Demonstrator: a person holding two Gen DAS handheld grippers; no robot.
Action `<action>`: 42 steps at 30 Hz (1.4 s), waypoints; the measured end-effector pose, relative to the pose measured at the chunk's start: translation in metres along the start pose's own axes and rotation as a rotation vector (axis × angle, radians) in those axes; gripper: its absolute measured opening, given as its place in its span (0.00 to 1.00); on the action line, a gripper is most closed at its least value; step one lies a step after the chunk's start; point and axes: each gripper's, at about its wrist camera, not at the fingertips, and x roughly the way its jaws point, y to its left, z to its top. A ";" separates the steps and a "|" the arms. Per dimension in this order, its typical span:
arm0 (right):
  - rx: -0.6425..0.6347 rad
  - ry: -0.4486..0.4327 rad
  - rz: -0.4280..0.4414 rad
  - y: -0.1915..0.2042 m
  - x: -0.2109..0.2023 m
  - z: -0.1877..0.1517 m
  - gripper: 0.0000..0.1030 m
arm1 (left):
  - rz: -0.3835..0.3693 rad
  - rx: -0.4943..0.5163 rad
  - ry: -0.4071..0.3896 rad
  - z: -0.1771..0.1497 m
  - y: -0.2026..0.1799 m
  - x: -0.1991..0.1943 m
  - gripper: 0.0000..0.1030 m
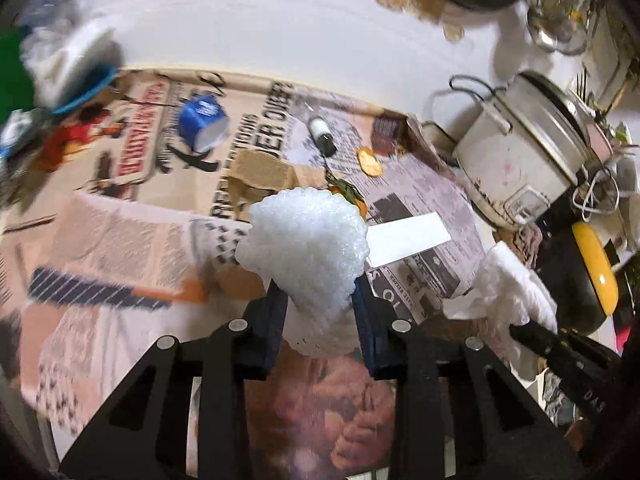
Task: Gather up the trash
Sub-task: 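Carry the mesh fruit and tissue down over the bucket with both tools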
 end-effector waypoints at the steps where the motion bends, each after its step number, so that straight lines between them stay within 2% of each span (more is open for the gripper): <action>1: -0.018 -0.008 0.009 0.000 -0.006 0.000 0.10 | 0.017 -0.006 -0.017 -0.005 -0.002 -0.011 0.31; 11: -0.102 -0.107 0.069 0.019 -0.058 -0.011 0.10 | 0.100 0.029 -0.154 -0.043 -0.015 -0.110 0.31; 16: -0.106 -0.151 0.070 0.044 -0.082 -0.031 0.10 | 0.096 0.077 -0.192 -0.064 -0.010 -0.144 0.31; 21: -0.088 -0.175 0.035 0.075 -0.097 -0.063 0.10 | 0.042 0.124 -0.204 -0.092 0.006 -0.177 0.31; 27: -0.036 -0.164 0.021 0.116 -0.103 -0.113 0.10 | 0.017 0.183 -0.192 -0.140 0.044 -0.223 0.32; 33: -0.015 -0.135 0.029 0.152 -0.106 -0.159 0.10 | 0.022 0.217 -0.161 -0.186 0.073 -0.252 0.32; 38: -0.006 -0.102 0.015 0.167 -0.112 -0.190 0.10 | 0.008 0.235 -0.089 -0.214 0.083 -0.255 0.32; 42: 0.004 -0.079 -0.015 0.168 -0.113 -0.210 0.10 | 0.002 0.248 -0.039 -0.235 0.083 -0.243 0.32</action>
